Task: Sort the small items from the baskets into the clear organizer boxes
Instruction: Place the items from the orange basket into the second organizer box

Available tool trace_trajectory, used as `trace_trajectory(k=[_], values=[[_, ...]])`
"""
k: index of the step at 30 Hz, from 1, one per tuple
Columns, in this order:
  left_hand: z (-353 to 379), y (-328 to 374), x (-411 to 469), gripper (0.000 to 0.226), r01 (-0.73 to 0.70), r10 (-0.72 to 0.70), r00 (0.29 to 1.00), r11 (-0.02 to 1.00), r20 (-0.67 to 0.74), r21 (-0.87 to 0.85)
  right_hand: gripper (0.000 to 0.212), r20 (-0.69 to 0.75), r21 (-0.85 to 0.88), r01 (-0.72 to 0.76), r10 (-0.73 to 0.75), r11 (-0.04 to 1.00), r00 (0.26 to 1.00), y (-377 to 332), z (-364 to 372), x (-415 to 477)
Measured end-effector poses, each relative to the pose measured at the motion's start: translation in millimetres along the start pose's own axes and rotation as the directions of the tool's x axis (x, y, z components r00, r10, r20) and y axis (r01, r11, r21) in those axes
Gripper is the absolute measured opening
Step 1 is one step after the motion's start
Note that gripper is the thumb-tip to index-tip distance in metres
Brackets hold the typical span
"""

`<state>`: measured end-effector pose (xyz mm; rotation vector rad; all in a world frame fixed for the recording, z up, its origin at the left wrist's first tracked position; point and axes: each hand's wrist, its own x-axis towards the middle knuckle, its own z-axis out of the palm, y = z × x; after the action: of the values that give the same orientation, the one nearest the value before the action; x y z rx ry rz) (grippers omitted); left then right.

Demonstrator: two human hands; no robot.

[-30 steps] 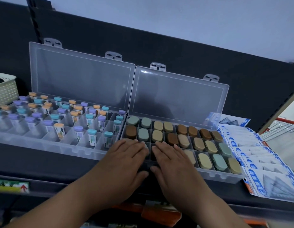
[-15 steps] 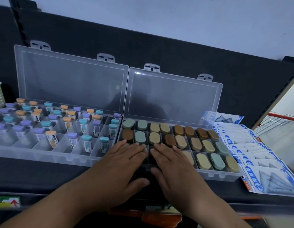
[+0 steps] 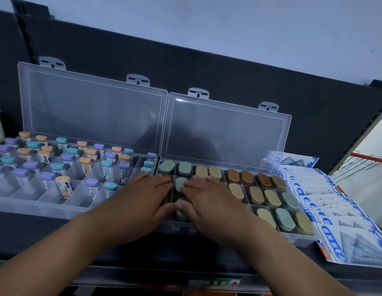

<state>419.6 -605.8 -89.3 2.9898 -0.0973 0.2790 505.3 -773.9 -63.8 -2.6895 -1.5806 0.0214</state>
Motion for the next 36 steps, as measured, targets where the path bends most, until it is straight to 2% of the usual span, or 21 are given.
trace_trajectory(k=[3, 7, 9, 14, 18, 22, 26, 29, 33, 36], values=[[0, -3, -1, 0.105, -0.011, 0.011, 1.0, 1.0, -0.006, -0.013, 0.056, 0.03, 0.027, -0.017, 0.016, 1.0, 0.999, -2, 2, -1], [-7, -7, 4, 0.081, -0.009, 0.001, 0.997, 0.995, -0.078, -0.098, 0.05, -0.026, 0.064, -0.028, 0.03, 0.998, 0.999, 0, -4, 3], [-12, -9, 14, 0.081, -0.002, -0.006, 0.994, 0.998, -0.109, -0.069, 0.051, -0.037, 0.064, -0.043, 0.045, 0.997, 0.998, 4, -10, 8], [-8, -25, 44, 0.083, 0.016, -0.014, 0.999, 0.998, -0.044, 0.055, 0.051, -0.005, 0.068, -0.073, 0.073, 0.995, 0.997, 16, -13, 29], [2, -31, 55, 0.061, 0.012, -0.012, 1.0, 0.996, 0.001, 0.088, 0.047, 0.06, 0.041, -0.1, 0.097, 0.994, 0.993, 25, -6, 43], [6, -31, 56, 0.072, 0.017, -0.016, 1.0, 0.997, -0.003, 0.072, 0.044, 0.067, 0.047, -0.099, 0.095, 0.994, 0.993, 28, -1, 45], [6, -26, 56, 0.063, 0.064, -0.065, 0.998, 0.997, 0.016, 0.043, 0.047, 0.064, 0.056, -0.093, 0.089, 0.994, 0.994, 27, 1, 45], [3, -23, 55, 0.081, 0.064, -0.065, 0.998, 0.997, 0.021, 0.041, 0.045, 0.054, 0.065, -0.094, 0.09, 0.993, 0.994, 26, 0, 44], [1, -21, 53, 0.074, 0.101, -0.102, 0.994, 0.994, 0.025, 0.034, 0.047, 0.068, 0.069, -0.085, 0.08, 0.994, 0.994, 30, -1, 42], [-3, -19, 50, 0.088, 0.116, -0.116, 0.993, 0.993, 0.006, 0.036, 0.047, 0.076, 0.054, -0.074, 0.07, 0.996, 0.995, 33, -3, 40]])
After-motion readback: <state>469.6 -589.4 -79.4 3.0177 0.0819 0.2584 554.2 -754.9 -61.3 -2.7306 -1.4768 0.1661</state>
